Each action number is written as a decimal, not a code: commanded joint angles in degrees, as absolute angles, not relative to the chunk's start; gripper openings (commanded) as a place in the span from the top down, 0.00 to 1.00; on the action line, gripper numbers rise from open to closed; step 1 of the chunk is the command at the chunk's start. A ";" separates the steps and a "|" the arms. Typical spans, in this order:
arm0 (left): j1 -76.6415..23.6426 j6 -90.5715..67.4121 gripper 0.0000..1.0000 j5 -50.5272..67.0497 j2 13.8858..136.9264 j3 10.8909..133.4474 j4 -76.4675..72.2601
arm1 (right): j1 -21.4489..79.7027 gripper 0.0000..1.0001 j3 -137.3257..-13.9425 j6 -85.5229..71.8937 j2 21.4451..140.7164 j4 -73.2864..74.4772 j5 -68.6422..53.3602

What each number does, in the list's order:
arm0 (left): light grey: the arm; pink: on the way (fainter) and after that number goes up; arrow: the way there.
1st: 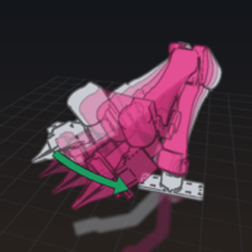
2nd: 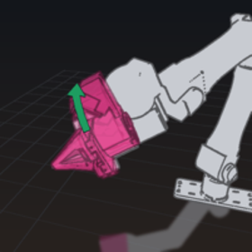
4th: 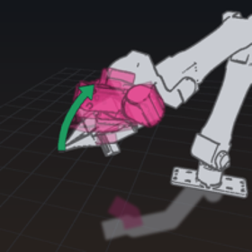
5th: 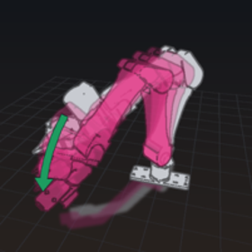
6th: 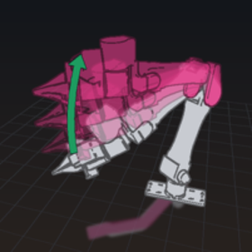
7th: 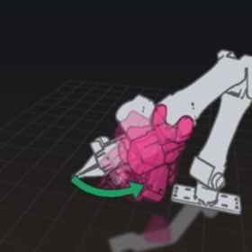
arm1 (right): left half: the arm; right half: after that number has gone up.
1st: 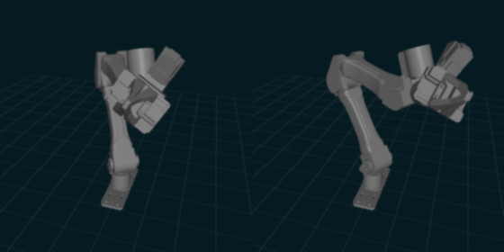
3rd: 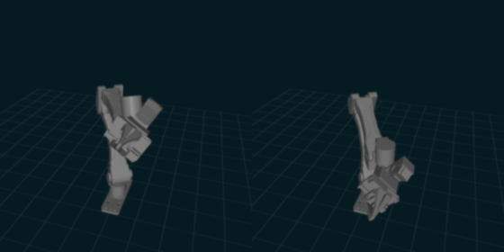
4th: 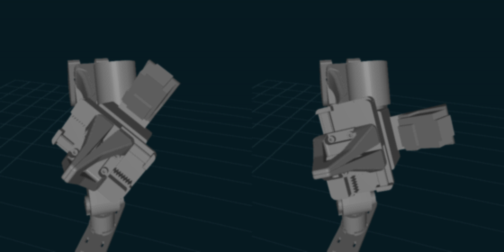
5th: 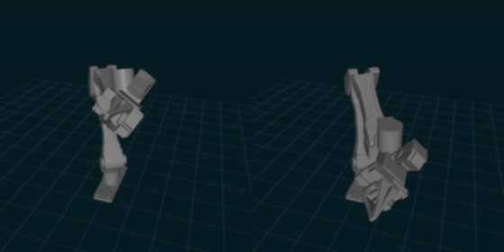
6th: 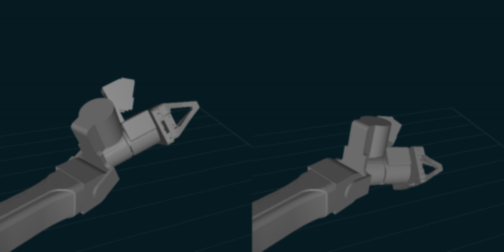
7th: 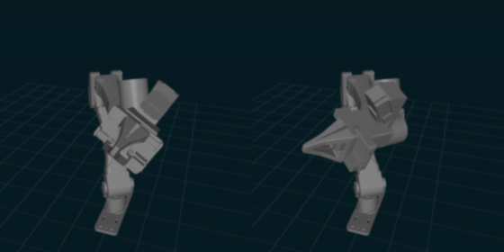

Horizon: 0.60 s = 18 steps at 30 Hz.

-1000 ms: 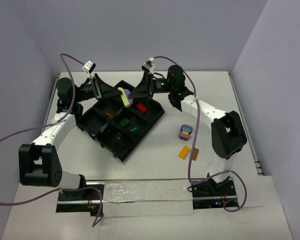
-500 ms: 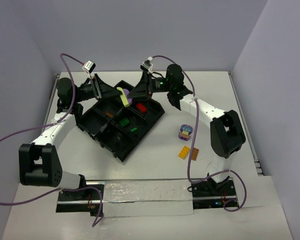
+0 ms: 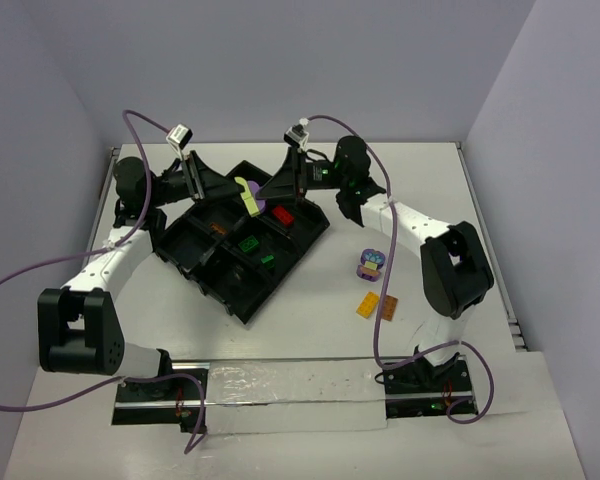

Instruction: Sort the legos into containers by color

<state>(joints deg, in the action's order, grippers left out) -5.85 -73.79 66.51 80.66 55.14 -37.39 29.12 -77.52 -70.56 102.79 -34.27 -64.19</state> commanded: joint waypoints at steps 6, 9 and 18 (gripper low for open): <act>-5.80 -74.25 1.00 67.60 77.96 54.42 -41.94 | 24.01 1.00 -69.43 -79.10 97.72 -47.72 -63.47; -5.80 -74.40 1.00 67.19 78.05 54.27 -42.36 | 23.69 1.00 -69.35 -79.10 97.43 -47.72 -63.81; -4.49 -48.18 1.00 57.37 75.07 59.01 0.97 | 20.64 1.00 -66.59 -73.70 94.96 -38.85 -60.40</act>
<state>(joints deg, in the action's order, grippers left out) -5.42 -67.02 65.42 78.07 54.68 -27.16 22.58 -67.23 -77.97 99.15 -43.26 -62.93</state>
